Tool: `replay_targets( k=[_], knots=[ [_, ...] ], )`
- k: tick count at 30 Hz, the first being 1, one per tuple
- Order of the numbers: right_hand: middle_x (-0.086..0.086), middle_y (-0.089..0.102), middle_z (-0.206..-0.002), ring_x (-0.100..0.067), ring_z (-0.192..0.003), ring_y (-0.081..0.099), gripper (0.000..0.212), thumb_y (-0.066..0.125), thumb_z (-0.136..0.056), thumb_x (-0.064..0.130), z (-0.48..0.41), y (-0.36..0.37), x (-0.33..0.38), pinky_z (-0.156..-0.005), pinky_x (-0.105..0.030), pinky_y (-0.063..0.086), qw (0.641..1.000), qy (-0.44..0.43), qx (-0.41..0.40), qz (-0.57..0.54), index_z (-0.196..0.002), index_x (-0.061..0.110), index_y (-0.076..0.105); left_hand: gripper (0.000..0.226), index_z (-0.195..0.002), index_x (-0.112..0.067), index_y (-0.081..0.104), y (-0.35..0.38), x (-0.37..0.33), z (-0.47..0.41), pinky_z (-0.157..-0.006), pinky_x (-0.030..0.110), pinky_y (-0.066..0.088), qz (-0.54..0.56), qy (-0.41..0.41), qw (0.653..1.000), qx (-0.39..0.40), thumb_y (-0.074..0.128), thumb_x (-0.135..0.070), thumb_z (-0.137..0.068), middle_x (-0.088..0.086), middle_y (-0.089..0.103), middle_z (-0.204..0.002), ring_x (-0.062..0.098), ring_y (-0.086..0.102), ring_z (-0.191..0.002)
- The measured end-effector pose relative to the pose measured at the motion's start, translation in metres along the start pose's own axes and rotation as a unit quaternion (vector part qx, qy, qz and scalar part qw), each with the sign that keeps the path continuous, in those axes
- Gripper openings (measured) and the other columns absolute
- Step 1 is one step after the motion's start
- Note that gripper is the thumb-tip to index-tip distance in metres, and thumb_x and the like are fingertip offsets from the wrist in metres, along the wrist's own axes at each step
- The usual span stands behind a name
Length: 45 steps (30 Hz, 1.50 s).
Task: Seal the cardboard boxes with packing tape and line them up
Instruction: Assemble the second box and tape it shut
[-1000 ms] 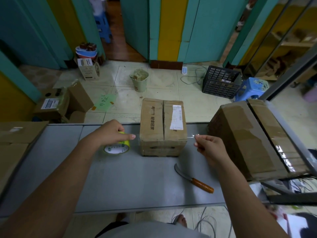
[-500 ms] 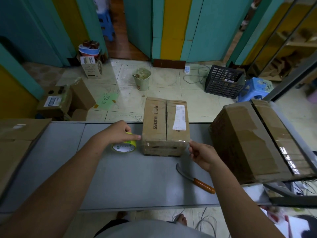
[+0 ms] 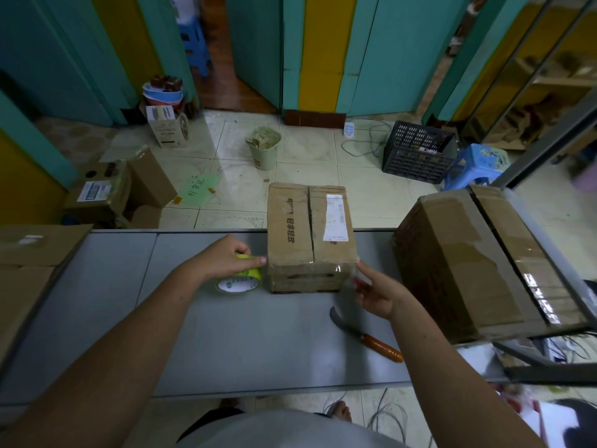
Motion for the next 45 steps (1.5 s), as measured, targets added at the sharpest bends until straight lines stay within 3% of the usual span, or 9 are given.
replay_targets(
  k=[7,15,17,19,23,33,39,43,45],
  knots=[
    [-0.004,0.066,-0.113,-0.013,-0.088,0.064,0.044,0.092,-0.078,0.036,-0.015,0.024,0.009,-0.068,-0.027,0.059,0.962,0.047,-0.01,-0.27,-0.111,0.014,0.073,0.057,-0.057,-0.023,0.05,0.061,-0.026,0.02,-0.052,0.032,0.026,0.025,-0.006,0.999,-0.021,0.069,-0.061,-0.094,-0.01,0.036,-0.052,0.007,0.036,-0.049],
    [-0.001,0.069,-0.099,-0.017,-0.084,0.068,0.023,0.065,-0.103,0.038,0.017,0.008,0.06,-0.072,-0.028,0.053,0.964,-0.165,-0.166,-0.124,-0.108,0.017,0.07,0.068,-0.053,-0.021,0.032,0.104,-0.026,0.036,-0.054,0.034,0.018,0.149,-0.071,0.979,-0.118,0.068,-0.057,-0.098,-0.006,0.025,-0.052,0.01,0.028,-0.048],
    [0.004,0.066,-0.106,-0.015,-0.1,0.065,0.014,0.063,-0.103,0.033,0.063,0.006,0.085,-0.08,-0.028,0.053,0.893,-0.362,-0.264,0.047,-0.11,0.021,0.067,0.066,-0.055,-0.021,0.033,0.101,-0.028,0.037,-0.055,0.034,0.019,0.148,-0.064,0.979,-0.122,0.069,-0.057,-0.098,-0.005,0.025,-0.053,0.011,0.029,-0.05],
    [0.008,0.065,-0.111,-0.011,-0.109,0.06,0.011,0.069,-0.098,0.029,0.111,0.049,0.1,-0.094,-0.031,0.05,0.769,-0.554,-0.214,0.237,-0.109,0.025,0.068,0.065,-0.056,-0.021,0.033,0.098,-0.03,0.036,-0.056,0.035,0.018,0.144,-0.059,0.98,-0.127,0.069,-0.056,-0.098,-0.003,0.025,-0.054,0.012,0.029,-0.051],
    [0.014,0.061,-0.133,-0.005,-0.127,0.049,0.049,0.082,-0.085,0.052,0.117,0.124,0.06,-0.106,-0.032,0.033,0.636,-0.547,-0.039,0.542,-0.127,0.029,0.069,0.065,-0.055,-0.02,0.034,0.098,-0.032,0.036,-0.057,0.034,0.023,0.143,-0.059,0.978,-0.138,0.07,-0.053,-0.098,-0.003,0.028,-0.054,0.014,0.032,-0.053],
    [0.012,0.061,-0.139,-0.009,-0.133,0.047,0.049,0.086,-0.081,0.038,0.098,0.116,0.067,-0.113,-0.04,0.036,0.65,-0.509,-0.014,0.564,-0.126,0.025,0.073,0.044,-0.072,-0.019,0.056,0.103,-0.045,0.053,-0.056,0.031,0.035,0.243,-0.045,0.956,-0.16,0.07,-0.06,-0.08,-0.006,0.052,-0.054,0.013,0.05,-0.054],
    [0.01,0.058,-0.146,-0.01,-0.144,0.041,0.05,0.087,-0.082,0.032,0.092,0.111,0.075,-0.121,-0.044,0.036,0.667,-0.496,0.031,0.556,-0.129,0.023,0.071,0.072,-0.146,-0.062,0.032,0.112,-0.063,0.053,-0.063,0.043,0.059,0.289,0.023,0.944,-0.16,0.071,-0.048,-0.086,0.001,0.079,-0.081,0.025,0.074,-0.068],
    [0.014,0.046,-0.16,-0.011,-0.159,0.017,0.059,0.083,-0.086,0.046,0.09,0.102,0.068,-0.128,-0.041,0.015,0.635,-0.504,0.025,0.585,-0.139,0.031,0.064,0.076,-0.151,-0.072,0.027,0.115,-0.078,0.041,-0.096,0.046,0.06,0.272,0.045,0.955,-0.104,0.059,-0.028,-0.098,-0.006,0.076,-0.127,0.016,0.078,-0.1],
    [0.018,0.043,-0.16,-0.009,-0.159,0.02,0.054,0.079,-0.09,0.046,0.096,0.084,0.066,-0.125,-0.033,0.017,0.658,-0.524,0.006,0.54,-0.14,0.036,0.061,0.076,-0.15,-0.07,0.032,0.112,-0.081,0.039,-0.094,0.041,0.062,0.282,0.047,0.953,-0.098,0.056,-0.018,-0.1,-0.001,0.072,-0.135,0.021,0.079,-0.101]
  ],
)
Point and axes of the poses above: each hand's wrist, its own z-axis away from the middle knuckle, its own y-axis out of the palm, x = y × z, the point moved 9 cm from there along -z, towards the middle knuckle
